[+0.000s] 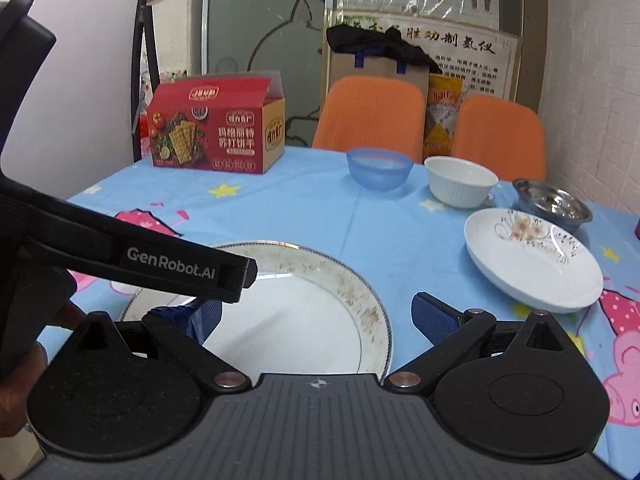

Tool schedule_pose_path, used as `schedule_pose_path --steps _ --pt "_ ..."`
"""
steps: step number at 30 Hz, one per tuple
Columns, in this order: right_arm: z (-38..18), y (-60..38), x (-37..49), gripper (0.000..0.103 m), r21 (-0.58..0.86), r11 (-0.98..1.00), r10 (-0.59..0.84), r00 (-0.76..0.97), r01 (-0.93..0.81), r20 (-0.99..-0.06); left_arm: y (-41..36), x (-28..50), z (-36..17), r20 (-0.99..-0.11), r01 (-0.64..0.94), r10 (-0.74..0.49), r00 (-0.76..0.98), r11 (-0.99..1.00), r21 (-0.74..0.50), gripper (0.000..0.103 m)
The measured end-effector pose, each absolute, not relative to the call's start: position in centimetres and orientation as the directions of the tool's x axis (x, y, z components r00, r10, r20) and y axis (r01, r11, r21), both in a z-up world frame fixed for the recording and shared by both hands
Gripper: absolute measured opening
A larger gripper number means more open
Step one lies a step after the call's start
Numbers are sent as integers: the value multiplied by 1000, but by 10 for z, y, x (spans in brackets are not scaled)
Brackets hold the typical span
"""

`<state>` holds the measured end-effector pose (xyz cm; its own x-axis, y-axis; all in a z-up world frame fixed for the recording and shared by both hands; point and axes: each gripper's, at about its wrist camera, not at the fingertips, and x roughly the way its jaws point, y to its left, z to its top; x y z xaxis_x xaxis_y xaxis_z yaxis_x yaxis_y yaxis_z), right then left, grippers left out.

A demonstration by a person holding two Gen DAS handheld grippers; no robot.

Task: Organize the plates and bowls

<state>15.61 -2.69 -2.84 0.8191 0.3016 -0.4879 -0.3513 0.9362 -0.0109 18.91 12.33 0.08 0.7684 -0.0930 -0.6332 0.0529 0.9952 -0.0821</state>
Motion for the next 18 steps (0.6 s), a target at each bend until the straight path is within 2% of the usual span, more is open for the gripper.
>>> schedule_pose_path --steps 2,6,12,18 --pt "-21 -39 159 89 22 938 313 820 -345 -480 118 191 9 -624 70 -95 775 995 -66 91" --pt "-19 -78 172 89 56 959 267 830 -276 -490 96 200 13 -632 128 -136 763 990 -59 92" --pt "-28 -165 194 89 96 993 108 840 -67 -532 55 239 3 -708 227 -260 657 963 -143 93" --pt "-39 -226 237 89 140 989 40 810 52 -585 4 308 1 -755 297 -361 548 927 -227 94"
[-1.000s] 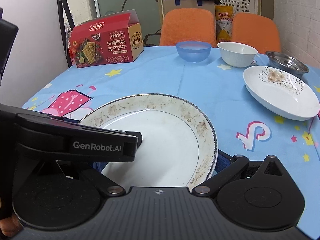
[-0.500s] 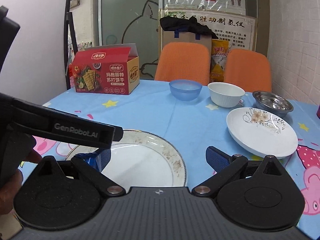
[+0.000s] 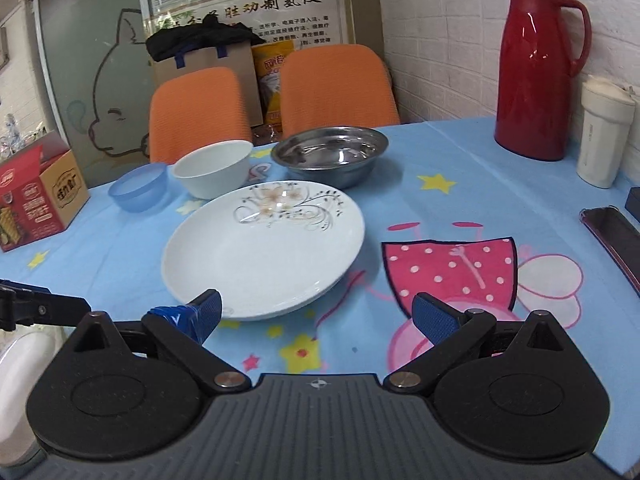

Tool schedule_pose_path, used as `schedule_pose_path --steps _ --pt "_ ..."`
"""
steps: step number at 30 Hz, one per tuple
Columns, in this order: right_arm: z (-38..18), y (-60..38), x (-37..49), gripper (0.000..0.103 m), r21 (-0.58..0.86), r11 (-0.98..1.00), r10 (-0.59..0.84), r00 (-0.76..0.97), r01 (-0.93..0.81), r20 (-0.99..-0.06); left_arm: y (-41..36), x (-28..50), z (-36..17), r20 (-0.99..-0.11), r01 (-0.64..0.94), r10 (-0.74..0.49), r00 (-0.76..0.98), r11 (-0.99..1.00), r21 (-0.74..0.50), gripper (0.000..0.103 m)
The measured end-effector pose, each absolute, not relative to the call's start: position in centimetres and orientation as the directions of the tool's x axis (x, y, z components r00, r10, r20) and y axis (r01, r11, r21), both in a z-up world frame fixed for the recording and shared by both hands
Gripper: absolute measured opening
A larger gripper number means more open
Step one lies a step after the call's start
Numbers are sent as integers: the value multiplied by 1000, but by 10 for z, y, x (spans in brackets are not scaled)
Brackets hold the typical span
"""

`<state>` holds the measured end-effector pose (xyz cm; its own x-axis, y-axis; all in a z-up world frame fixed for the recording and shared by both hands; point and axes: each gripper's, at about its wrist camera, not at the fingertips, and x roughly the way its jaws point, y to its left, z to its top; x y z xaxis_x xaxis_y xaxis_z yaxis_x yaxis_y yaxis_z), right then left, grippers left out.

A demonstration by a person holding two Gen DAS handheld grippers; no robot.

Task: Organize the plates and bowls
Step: 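Open the left gripper, move it to the floral plate rim, grasp, then carry the floral plate with the left gripper onto the plate stack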

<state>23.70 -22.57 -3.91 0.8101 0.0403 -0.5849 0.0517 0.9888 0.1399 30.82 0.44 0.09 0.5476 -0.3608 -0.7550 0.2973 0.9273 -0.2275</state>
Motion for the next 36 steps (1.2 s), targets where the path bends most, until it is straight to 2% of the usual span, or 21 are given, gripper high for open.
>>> schedule_pose_path --steps 5,11,19,22,24,29,36 --pt "-47 -239 279 89 140 990 62 781 33 -622 -38 368 -13 -794 312 -357 491 924 -222 94" --pt "-58 -238 309 89 137 990 105 747 -19 -657 -64 400 -36 -827 299 -321 462 934 -195 90" --pt "-67 -226 318 91 109 992 123 743 -68 -657 -83 399 -38 -809 332 -267 524 939 -95 74" --pt "-69 -224 316 91 89 992 127 747 -91 -652 -85 396 -39 -799 317 -265 541 943 -98 72" --pt "-69 -225 316 91 89 992 128 749 -93 -650 -85 394 -38 -793 311 -267 547 945 -103 67" --pt "-73 -218 313 89 87 986 164 768 -141 -620 -86 394 -38 -794 300 -262 549 948 -106 64" --pt "-68 -217 309 86 125 987 157 772 -101 -617 -84 391 -34 -806 285 -272 525 949 -135 56"
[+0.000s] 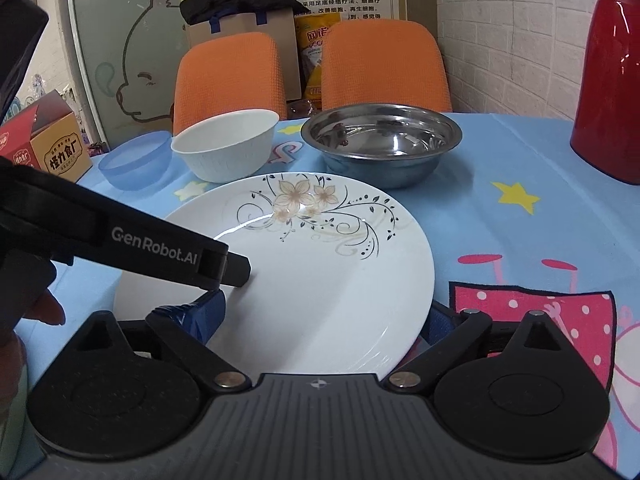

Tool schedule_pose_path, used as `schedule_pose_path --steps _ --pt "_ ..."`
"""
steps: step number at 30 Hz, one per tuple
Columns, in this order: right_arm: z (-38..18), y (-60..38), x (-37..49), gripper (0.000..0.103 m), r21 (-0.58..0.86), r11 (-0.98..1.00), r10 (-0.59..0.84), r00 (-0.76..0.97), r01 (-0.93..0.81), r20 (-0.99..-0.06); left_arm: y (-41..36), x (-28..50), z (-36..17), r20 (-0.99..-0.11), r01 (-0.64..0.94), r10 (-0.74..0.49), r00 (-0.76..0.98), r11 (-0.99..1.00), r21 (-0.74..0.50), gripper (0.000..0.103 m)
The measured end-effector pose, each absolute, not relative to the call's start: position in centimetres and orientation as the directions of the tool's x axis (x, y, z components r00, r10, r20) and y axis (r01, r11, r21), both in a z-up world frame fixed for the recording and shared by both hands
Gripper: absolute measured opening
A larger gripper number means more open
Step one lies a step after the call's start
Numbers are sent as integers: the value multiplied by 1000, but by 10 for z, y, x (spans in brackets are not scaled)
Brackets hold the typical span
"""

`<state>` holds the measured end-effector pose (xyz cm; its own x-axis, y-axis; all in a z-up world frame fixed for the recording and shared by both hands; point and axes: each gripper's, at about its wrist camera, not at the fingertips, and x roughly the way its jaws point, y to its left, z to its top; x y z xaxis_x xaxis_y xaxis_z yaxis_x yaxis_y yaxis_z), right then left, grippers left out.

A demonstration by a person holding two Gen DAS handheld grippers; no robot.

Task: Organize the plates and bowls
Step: 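Carry the floral plate with the left gripper onto the plate stack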

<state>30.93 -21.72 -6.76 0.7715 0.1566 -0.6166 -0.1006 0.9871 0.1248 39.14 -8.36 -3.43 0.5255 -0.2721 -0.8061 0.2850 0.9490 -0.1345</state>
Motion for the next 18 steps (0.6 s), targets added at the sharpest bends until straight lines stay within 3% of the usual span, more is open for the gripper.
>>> schedule_pose_path --steps 18 --pt "-32 -181 247 86 103 989 145 828 -105 -541 -40 320 7 -747 273 -290 598 950 -151 53"
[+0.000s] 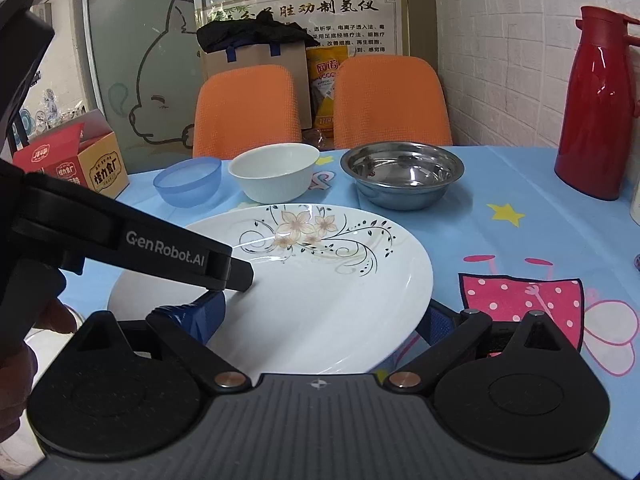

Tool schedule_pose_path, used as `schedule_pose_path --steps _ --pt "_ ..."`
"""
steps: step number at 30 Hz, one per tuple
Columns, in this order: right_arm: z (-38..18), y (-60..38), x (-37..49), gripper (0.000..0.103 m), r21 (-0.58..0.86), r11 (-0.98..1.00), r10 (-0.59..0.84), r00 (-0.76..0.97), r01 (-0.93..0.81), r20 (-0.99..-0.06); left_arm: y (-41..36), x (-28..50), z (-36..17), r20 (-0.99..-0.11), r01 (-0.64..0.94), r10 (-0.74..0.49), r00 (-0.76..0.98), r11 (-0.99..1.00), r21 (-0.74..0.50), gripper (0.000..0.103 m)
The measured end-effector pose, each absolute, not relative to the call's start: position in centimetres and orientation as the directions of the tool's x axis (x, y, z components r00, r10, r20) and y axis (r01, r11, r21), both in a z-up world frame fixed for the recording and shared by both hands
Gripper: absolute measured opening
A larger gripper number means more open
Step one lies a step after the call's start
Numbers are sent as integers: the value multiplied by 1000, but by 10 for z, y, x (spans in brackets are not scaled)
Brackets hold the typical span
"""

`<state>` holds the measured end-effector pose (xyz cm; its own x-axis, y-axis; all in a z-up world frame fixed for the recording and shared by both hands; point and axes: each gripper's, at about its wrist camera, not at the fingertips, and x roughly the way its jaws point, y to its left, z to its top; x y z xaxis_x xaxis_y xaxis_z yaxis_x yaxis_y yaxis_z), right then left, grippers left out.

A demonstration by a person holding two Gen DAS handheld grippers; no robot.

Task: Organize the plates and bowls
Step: 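Carry the floral plate with the left gripper onto the plate stack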

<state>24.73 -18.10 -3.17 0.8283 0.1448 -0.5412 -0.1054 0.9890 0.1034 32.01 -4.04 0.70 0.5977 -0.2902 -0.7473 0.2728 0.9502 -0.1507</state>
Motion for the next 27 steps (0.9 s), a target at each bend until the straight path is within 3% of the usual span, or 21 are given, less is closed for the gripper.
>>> schedule_pose_path --steps 13,21,27 --pt "-6 -98 208 86 93 963 265 845 -252 -465 61 248 34 -689 129 -183 701 983 -130 52" --pt "-23 -31 169 86 88 929 355 797 -360 -488 123 189 15 -692 28 -95 716 994 -108 52" --pt "-40 -15 152 86 74 923 357 766 -378 -534 138 178 -13 -718 21 -124 685 988 -150 52"
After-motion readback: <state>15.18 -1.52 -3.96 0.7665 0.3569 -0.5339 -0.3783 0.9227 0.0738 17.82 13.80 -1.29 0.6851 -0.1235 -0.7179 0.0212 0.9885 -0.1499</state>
